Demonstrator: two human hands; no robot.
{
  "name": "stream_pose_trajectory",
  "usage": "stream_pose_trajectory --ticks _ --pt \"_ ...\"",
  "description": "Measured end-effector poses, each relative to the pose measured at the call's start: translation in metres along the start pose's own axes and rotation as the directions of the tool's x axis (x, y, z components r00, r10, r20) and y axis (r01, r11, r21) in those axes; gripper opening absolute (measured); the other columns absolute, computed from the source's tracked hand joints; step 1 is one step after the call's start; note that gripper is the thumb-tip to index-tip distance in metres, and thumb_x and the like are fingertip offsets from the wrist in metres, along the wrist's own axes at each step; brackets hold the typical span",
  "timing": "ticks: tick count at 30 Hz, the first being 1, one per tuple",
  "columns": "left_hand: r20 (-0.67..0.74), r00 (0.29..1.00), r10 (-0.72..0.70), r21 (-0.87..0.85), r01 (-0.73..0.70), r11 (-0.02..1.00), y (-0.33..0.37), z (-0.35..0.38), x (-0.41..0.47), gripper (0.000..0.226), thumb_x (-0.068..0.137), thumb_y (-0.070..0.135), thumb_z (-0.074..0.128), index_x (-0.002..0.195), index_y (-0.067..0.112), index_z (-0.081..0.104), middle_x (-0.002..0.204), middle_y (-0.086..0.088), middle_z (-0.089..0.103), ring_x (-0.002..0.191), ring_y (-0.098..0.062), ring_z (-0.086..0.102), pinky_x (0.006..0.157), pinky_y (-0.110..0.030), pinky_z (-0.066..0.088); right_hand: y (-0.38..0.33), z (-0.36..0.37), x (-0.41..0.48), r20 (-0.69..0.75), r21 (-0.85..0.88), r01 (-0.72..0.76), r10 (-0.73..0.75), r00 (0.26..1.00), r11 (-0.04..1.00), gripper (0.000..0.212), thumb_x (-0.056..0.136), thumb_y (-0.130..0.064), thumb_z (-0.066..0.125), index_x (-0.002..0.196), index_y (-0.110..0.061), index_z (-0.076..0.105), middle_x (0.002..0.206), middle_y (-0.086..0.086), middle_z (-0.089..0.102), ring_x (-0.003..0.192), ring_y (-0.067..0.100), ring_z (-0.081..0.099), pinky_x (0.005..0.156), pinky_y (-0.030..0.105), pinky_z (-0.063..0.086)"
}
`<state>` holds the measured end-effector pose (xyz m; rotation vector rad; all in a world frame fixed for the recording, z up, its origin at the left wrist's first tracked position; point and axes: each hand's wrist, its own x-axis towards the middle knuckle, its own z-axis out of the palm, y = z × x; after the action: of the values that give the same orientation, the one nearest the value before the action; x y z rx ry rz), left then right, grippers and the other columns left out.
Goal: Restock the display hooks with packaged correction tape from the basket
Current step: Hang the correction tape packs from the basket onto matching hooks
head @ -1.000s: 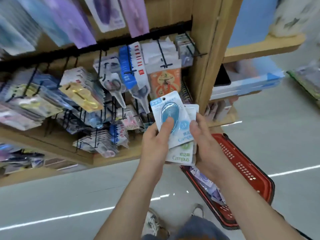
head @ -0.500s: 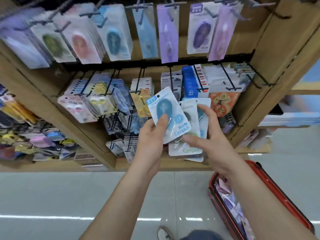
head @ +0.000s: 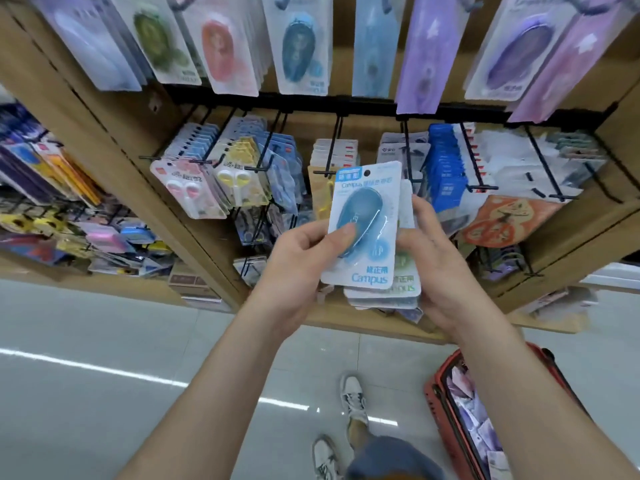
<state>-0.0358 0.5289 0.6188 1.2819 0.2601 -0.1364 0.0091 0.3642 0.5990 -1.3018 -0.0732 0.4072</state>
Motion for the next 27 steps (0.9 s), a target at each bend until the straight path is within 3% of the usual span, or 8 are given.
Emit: stream_pose_trajectory --ticks 6,9,11,15,18,22,24,27 --pt "-0.094 0.995 0.009 0.014 -0.008 1.0 0.025 -0.034 0.027 0.033 0.09 0.03 0.058 0.119 0.015 0.06 0.113 -0.012 0.072 0.098 -0.031 0.07 0.08 -0.051 0.058 -0.003 0.007 0.048 0.125 -0.002 -0.039 0.039 0.991 0.999 0.054 0.074 -0.013 0.074 0.123 -0.027 0.055 0.112 0.001 0.073 0.1 0.026 0.072 0.077 0.045 0.06" --pt "-0.2 0.968 0.152 0.28 -0.092 0.956 0.051 -0.051 0.044 0.034 0.08 0.041 0.066 0.106 0.022 0.056 0.084 -0.005 0.074 0.058 -0.023 0.069 0.045 -0.029 0.055 -0.014 0.006 0.074 0.106 -0.083 0.061 -0.052 0.993 0.995 0.054 0.071 -0.015 0.077 0.117 -0.035 0.057 0.103 -0.01 0.074 0.095 0.016 0.072 0.072 0.033 0.058" --pt "-0.225 0.948 0.225 0.419 -0.115 0.901 0.067 -0.062 0.055 0.036 0.072 0.039 0.073 0.101 0.023 0.058 0.069 -0.003 0.07 0.044 -0.018 0.057 0.038 -0.025 0.045 -0.026 0.003 0.089 0.109 -0.116 0.122 -0.109 0.988 0.986 0.051 0.071 -0.02 0.073 0.115 -0.037 0.055 0.1 -0.015 0.073 0.092 0.01 0.072 0.068 0.026 0.057" --pt "-0.175 0.923 0.342 0.572 -0.187 0.799 0.086 -0.077 0.07 0.025 0.078 0.015 0.081 0.094 0.031 0.071 0.085 0.007 0.075 0.072 -0.019 0.068 0.065 -0.036 0.057 -0.048 -0.003 0.113 0.177 -0.166 0.205 -0.176 0.968 0.965 0.063 0.068 -0.013 0.082 0.115 -0.041 0.051 0.098 -0.021 0.073 0.091 0.004 0.071 0.066 0.021 0.057" --pt "-0.177 0.901 0.396 0.503 -0.263 0.823 0.089 -0.078 0.074 0.029 0.077 0.013 0.08 0.099 0.032 0.073 0.096 0.002 0.076 0.089 -0.026 0.069 0.077 -0.042 0.057 -0.055 -0.001 0.125 0.244 -0.159 0.215 -0.173 0.954 0.964 0.066 0.062 -0.021 0.082 0.117 -0.039 0.052 0.101 -0.017 0.073 0.093 0.008 0.072 0.067 0.026 0.057" --pt "-0.115 0.932 0.344 0.483 -0.25 0.839 0.082 -0.072 0.074 0.061 0.077 -0.003 0.079 0.125 0.029 0.06 0.115 0.004 0.071 0.106 -0.016 0.068 0.089 -0.039 0.057 -0.058 0.014 0.131 0.32 -0.155 0.23 -0.172 0.932 0.961 0.061 0.061 -0.025 0.081 0.115 -0.035 0.055 0.102 -0.014 0.074 0.091 0.008 0.072 0.067 0.026 0.057" --pt "-0.081 0.939 0.334 0.448 -0.265 0.854 0.081 -0.068 0.073 0.067 0.077 0.003 0.081 0.132 0.028 0.053 0.124 0.002 0.067 0.111 -0.019 0.067 0.091 -0.044 0.056 -0.061 0.022 0.129 0.349 -0.196 0.268 -0.189 0.918 0.943 0.055 0.067 -0.016 0.076 0.115 -0.035 0.055 0.1 -0.021 0.073 0.089 0.001 0.07 0.066 0.02 0.055" --pt "-0.108 0.915 0.388 0.322 -0.337 0.885 0.083 -0.06 0.069 0.043 0.085 0.016 0.071 0.124 0.024 0.055 0.115 0.001 0.071 0.102 -0.021 0.071 0.08 -0.04 0.06 -0.062 0.031 0.126 0.365 -0.218 0.315 -0.222 0.904 0.924 0.056 0.069 -0.014 0.074 0.116 -0.037 0.053 0.101 -0.023 0.072 0.091 -0.001 0.07 0.068 0.016 0.054"
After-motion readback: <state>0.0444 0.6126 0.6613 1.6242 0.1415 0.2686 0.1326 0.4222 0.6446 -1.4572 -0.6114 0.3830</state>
